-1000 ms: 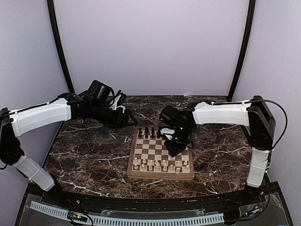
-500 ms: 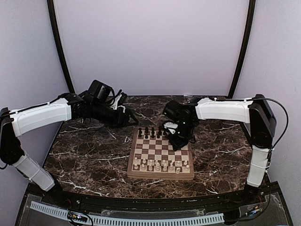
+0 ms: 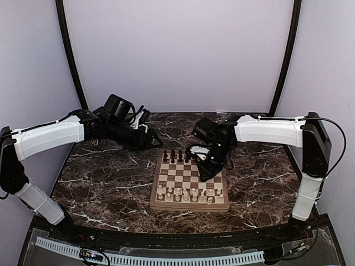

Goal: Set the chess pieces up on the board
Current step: Move the pawn on the chessboard.

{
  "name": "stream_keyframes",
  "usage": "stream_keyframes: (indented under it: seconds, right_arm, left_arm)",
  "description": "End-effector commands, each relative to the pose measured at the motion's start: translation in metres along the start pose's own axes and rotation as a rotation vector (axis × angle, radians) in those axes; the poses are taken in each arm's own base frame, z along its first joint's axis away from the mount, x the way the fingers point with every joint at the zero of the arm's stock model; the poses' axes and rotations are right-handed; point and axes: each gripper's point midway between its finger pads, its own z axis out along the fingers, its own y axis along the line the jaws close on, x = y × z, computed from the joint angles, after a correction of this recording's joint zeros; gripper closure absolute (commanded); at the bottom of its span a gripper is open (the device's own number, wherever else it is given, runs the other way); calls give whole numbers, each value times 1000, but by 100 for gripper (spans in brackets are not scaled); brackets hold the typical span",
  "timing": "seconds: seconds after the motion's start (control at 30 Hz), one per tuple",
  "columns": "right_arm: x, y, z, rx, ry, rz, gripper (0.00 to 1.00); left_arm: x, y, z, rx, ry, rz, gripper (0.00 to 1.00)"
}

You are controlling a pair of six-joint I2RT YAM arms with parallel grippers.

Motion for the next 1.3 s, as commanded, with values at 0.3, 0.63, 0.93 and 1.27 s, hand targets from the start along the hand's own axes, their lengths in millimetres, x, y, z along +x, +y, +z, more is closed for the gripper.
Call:
stream_keyframes:
  seconds: [0.3,0.63,0.93,1.27]
  right_arm:
    - [22,14,16,-24,114,-21,78]
    - [28,10,32,-43,148,32,84]
    - [18,-10,34,-103,99,149,90]
    - [15,-29,39,-216,50,308,91]
  left_arm:
    - [1,-4,-10,10,-10,29,25]
    - [1,-4,-8,12,-4,25,25]
    - [1,-4,-8,11,-2,25,25]
    - [-1,-6,-8,13,4,37,24]
